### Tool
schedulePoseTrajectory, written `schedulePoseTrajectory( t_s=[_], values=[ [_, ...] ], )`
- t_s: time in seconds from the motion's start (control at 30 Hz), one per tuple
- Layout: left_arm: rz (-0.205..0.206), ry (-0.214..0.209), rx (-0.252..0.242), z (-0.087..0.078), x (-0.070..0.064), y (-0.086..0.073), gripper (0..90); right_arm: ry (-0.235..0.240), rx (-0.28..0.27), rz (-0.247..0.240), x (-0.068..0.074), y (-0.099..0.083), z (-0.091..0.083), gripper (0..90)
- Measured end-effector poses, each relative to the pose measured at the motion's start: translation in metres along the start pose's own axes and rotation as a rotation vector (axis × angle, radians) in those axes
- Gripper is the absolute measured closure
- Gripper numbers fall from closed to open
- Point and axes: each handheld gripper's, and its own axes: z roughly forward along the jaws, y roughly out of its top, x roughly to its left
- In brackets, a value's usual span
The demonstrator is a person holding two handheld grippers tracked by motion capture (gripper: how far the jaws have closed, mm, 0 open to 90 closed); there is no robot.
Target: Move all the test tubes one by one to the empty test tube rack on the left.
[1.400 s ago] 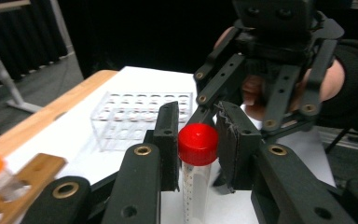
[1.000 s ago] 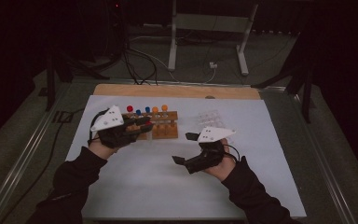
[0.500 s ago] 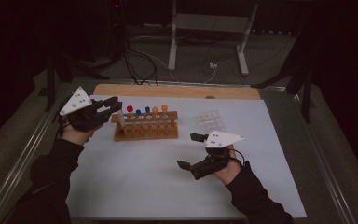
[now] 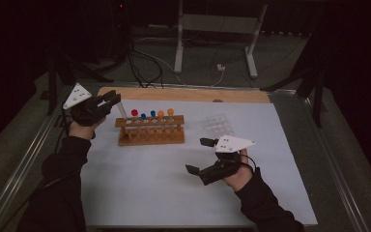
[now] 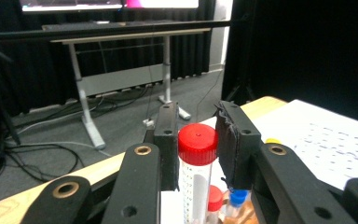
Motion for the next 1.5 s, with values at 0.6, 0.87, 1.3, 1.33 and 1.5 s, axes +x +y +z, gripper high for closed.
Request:
schedulePoseTrajectory(
  t_s=[0.6, 0.87, 1.3, 1.33, 1.5],
  values=[
    [-0.032, 0.012, 0.053, 0.015, -0.001, -0.043, 72.0, -0.015, -0.008, -0.002, -0.001, 0.000, -0.005, 0.0],
    [-0.023, 0.007, 0.091, 0.023, -0.005, -0.059, 72.0, -0.010, -0.009, -0.004, -0.001, 0.000, -0.005, 0.0],
    [0.007, -0.011, 0.125, 0.025, -0.010, -0.061, 63.1, -0.009, -0.005, -0.004, -0.001, 0.000, -0.006, 0.0],
    [0.016, -0.011, 0.129, 0.024, -0.010, -0.059, 62.2, -0.007, -0.006, -0.001, -0.002, 0.000, -0.006, 0.0],
    [0.007, -0.007, 0.146, 0.016, -0.013, -0.047, 36.0, -0.012, -0.008, -0.005, -0.002, 0.001, -0.007, 0.0]
  ],
)
